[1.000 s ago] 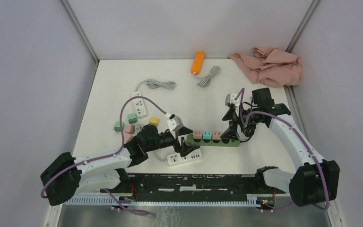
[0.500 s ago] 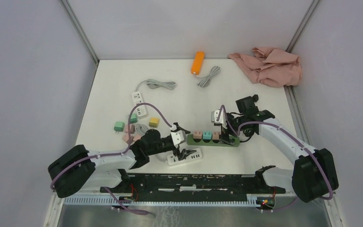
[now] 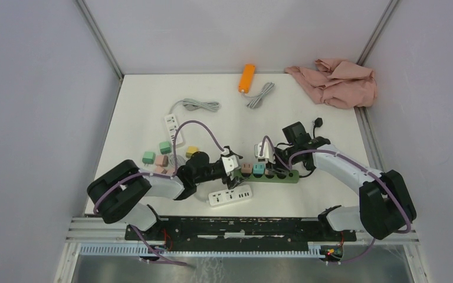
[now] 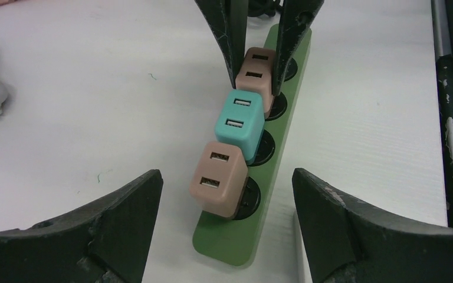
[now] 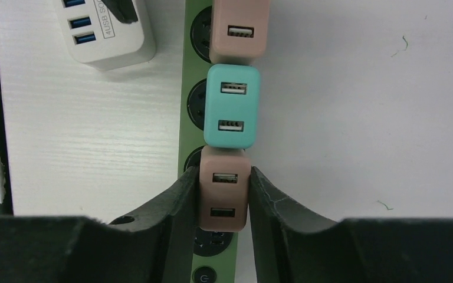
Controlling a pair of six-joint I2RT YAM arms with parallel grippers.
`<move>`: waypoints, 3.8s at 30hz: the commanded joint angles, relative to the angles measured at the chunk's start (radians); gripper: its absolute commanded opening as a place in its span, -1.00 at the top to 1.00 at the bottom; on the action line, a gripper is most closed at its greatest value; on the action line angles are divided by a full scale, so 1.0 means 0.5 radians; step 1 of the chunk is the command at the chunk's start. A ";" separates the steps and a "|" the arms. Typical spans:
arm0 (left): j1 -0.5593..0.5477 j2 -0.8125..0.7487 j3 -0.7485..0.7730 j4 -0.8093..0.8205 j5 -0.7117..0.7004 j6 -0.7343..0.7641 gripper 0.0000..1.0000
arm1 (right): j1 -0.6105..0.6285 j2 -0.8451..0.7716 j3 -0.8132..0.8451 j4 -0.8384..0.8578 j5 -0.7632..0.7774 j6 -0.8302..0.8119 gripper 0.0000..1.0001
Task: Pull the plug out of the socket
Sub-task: Remove the plug from the socket.
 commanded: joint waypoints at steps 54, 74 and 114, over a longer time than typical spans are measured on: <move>-0.046 0.746 0.632 -0.164 0.515 0.128 0.94 | 0.023 0.017 0.190 0.091 -0.068 0.273 0.99; -0.048 0.768 0.636 -0.170 0.504 0.139 0.94 | 0.000 0.020 0.158 -0.217 -0.319 -0.236 0.99; -0.047 0.774 0.614 -0.115 0.483 0.137 0.94 | -0.144 -0.059 0.120 -0.653 -0.575 -0.774 0.99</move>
